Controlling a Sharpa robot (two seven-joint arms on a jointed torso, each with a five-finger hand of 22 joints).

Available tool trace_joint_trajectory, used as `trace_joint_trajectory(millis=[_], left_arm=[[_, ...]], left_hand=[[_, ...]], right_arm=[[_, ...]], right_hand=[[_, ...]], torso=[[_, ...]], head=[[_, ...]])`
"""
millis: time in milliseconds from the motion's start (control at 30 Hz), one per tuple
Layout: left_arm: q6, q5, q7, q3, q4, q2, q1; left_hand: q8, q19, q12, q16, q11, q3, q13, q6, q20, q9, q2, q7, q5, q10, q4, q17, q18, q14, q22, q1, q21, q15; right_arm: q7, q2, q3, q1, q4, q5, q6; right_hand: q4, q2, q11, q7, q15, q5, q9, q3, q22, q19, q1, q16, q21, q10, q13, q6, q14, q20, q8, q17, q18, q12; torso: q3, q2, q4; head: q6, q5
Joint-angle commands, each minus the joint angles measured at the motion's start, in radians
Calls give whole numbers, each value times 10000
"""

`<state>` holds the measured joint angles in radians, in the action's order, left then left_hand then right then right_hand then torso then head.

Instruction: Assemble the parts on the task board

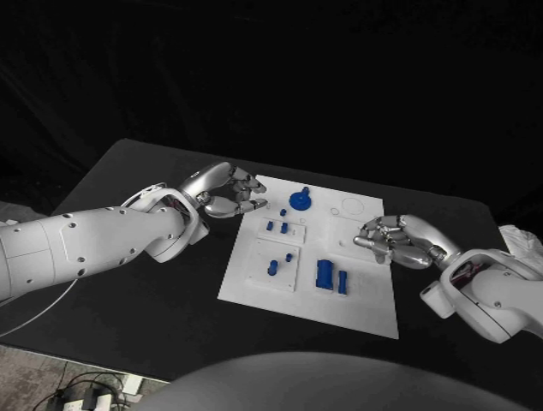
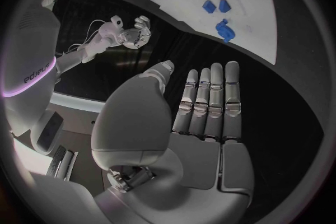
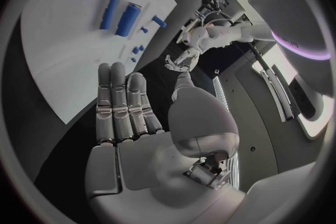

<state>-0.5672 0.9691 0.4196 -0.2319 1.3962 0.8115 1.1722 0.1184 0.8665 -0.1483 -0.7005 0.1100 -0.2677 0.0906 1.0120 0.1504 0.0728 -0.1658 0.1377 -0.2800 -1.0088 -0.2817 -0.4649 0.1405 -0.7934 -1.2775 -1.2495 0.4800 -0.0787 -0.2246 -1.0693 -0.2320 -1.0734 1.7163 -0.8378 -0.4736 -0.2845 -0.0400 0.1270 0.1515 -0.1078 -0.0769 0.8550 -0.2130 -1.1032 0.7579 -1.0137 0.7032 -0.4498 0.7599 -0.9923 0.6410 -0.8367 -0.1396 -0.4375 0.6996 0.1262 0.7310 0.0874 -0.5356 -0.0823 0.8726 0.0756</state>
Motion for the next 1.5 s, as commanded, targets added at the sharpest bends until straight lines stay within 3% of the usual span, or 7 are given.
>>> trace_joint_trajectory(millis=[33,167,400,767,833,967,1500], left_arm=[[-81,-2479,2042,10,142,65,2],[898,-3989,2692,12,480,255,2],[2193,-5831,2656,11,786,379,2],[2567,-6326,2661,9,753,344,2],[1992,-5817,2381,22,758,357,-13],[1727,-6073,2290,174,822,312,-93],[-1659,-9335,1131,2108,1648,-254,-1111]], left_hand=[[-266,-2787,451,1721,-120,1673,-183,-537,-14,-45,190,-120,627,1367,-81,948,-150,2478,921,512,-2136,-34],[-784,-7030,1142,6197,-1812,5416,-551,-3526,-37,-291,-1502,-1557,1718,6155,-257,4004,-458,7322,6601,1075,-4484,1089],[-917,-8646,1272,7005,-3534,5607,-707,-7165,157,-423,-1477,-3404,2295,9338,-186,4649,-815,7934,11560,1946,-4748,1571],[-823,-8696,1224,7005,-3439,5612,-671,-7024,239,-367,-1485,-3195,2227,9384,-218,4649,-734,7934,11750,1812,-4738,1561],[-1184,-8665,1483,7005,-2407,4186,-906,-8499,-575,-728,-309,-2356,2800,10088,1231,4649,-1405,7934,12775,6620,-4800,787],[-1184,-8665,1483,7005,-1815,3474,-906,-9251,-1504,-728,591,-1377,2800,10088,1943,4649,-1405,7934,12775,9380,-4800,787],[-1184,-8665,1483,7005,-1100,2677,-906,-10120,-1504,-728,1658,-1377,2800,10088,2817,4649,-1405,7934,12775,12495,-4800,787]], right_arm=[[-1985,4,0,-119,-76,3112,758],[-2705,4,1,-254,-216,4052,1568],[-3533,-63,2,-339,-151,4396,1903],[-3710,-120,1,-370,-112,4386,2050],[-3273,-87,21,-363,-144,4269,1631],[-3255,85,154,-328,-221,4507,1365],[-2999,2475,1997,151,-1278,7802,-2320]], right_hand=[[11,-78,972,-441,-782,78,-1113,14,1292,-2586,-447,-3040,2269,-3820,1468,-1450,3763,-762,1469,-1569,-702,-3057],[-86,1298,-876,-2526,-159,235,-5318,667,10746,-7570,-561,-6968,4476,-7428,7478,-4386,8333,-1517,3694,-6798,-631,-6622],[-166,1983,-2543,-3497,711,111,-6800,294,11032,-7579,-949,-7032,4498,-7599,9923,-5084,8367,-1048,4128,-6996,-500,-7310],[-168,1954,-2563,-3323,831,160,-7347,317,11032,-7579,-1079,-7032,4498,-7599,9923,-4963,8367,-910,4127,-6996,-197,-7310],[1241,1400,-1270,-2494,1078,769,-8550,1174,11032,-7579,4011,-7032,4498,-7599,9923,-5662,8367,147,4375,-6996,-1262,-7310],[2005,400,-1270,-1515,1078,769,-8550,2130,11032,-7579,6919,-7032,4498,-7599,9923,-6410,8367,1396,4375,-6996,-1262,-7310],[2845,400,-1270,-1515,1078,769,-8550,2130,11032,-7579,10137,-7032,4498,-7599,9923,-6410,8367,1396,4375,-6996,-1262,-7310]], torso=[[40,123,60],[7,92,70],[-28,95,45],[-31,102,5],[-31,108,13],[-73,98,53],[-698,-45,654]], head=[[0,-56],[0,-88],[0,-135],[0,-165],[-20,-193],[-154,-221],[-2162,-639]])
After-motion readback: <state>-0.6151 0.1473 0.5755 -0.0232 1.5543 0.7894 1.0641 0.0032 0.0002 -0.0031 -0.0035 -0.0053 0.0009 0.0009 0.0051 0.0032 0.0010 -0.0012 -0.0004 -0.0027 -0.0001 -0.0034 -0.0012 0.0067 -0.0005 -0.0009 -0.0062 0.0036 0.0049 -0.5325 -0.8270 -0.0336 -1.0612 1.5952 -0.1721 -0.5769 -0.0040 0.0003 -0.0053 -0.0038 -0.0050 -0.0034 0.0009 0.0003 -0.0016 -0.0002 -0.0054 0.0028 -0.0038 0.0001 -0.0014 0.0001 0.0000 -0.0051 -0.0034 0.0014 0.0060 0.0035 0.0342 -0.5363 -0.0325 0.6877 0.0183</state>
